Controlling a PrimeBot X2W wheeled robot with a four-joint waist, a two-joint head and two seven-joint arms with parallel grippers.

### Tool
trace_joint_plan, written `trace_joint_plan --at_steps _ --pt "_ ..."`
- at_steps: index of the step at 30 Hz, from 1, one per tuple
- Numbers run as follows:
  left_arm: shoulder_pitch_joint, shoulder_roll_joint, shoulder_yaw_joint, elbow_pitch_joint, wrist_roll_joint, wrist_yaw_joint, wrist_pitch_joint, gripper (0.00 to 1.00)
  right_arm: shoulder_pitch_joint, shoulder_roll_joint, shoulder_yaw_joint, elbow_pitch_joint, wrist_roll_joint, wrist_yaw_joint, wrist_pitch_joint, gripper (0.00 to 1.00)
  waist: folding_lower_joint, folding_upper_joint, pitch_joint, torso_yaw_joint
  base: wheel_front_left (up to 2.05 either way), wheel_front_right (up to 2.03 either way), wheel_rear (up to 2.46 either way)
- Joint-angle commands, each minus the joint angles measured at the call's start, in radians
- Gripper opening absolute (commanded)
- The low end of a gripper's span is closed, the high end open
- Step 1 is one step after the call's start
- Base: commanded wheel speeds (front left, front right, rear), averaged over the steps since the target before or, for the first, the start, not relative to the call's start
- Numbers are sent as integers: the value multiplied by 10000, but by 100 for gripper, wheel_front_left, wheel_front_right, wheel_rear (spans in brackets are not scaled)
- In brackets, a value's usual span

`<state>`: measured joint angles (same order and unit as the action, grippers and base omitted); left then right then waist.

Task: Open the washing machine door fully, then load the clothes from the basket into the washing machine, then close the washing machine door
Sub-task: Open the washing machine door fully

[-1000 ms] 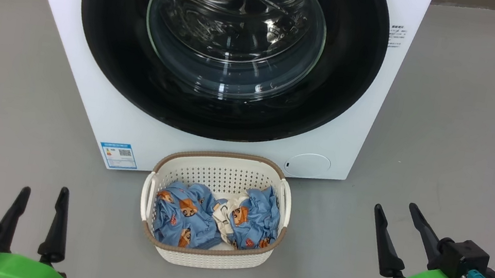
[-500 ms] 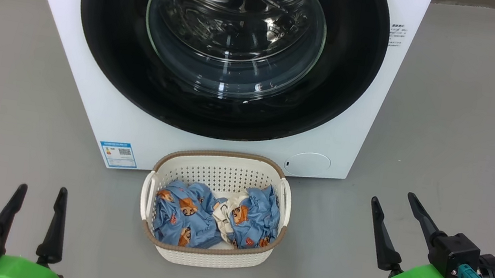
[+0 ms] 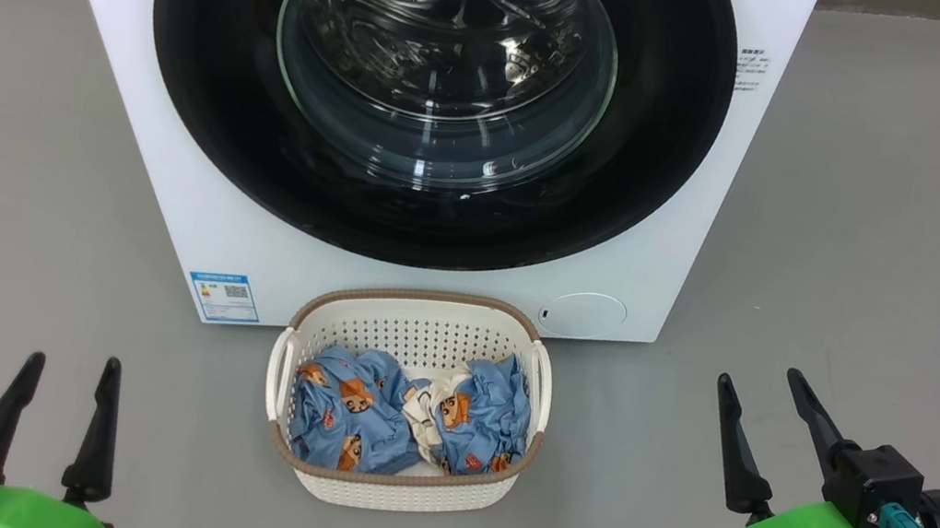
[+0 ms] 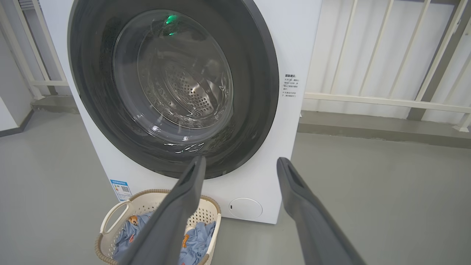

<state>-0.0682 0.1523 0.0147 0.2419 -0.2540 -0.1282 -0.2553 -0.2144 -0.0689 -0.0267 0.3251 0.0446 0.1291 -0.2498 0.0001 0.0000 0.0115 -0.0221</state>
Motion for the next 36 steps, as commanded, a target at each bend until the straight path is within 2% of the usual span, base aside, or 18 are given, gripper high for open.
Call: trace_joint_plan --at_steps 1,22,36 --pt "-483 206 383 -275 -20 -25 -65 100 -304 8 198 -215 -40 16 -120 100 0 0 -6 -1 0 0 0" --pt "-586 381 236 -224 -59 -25 -65 100 -391 70 67 -286 -22 16 -120 100 0 0 69 -15 5 5 -11" --pt "-674 409 185 -318 -141 -25 -65 100 -338 104 18 -346 34 16 -120 100 0 0 237 56 93 93 -186"
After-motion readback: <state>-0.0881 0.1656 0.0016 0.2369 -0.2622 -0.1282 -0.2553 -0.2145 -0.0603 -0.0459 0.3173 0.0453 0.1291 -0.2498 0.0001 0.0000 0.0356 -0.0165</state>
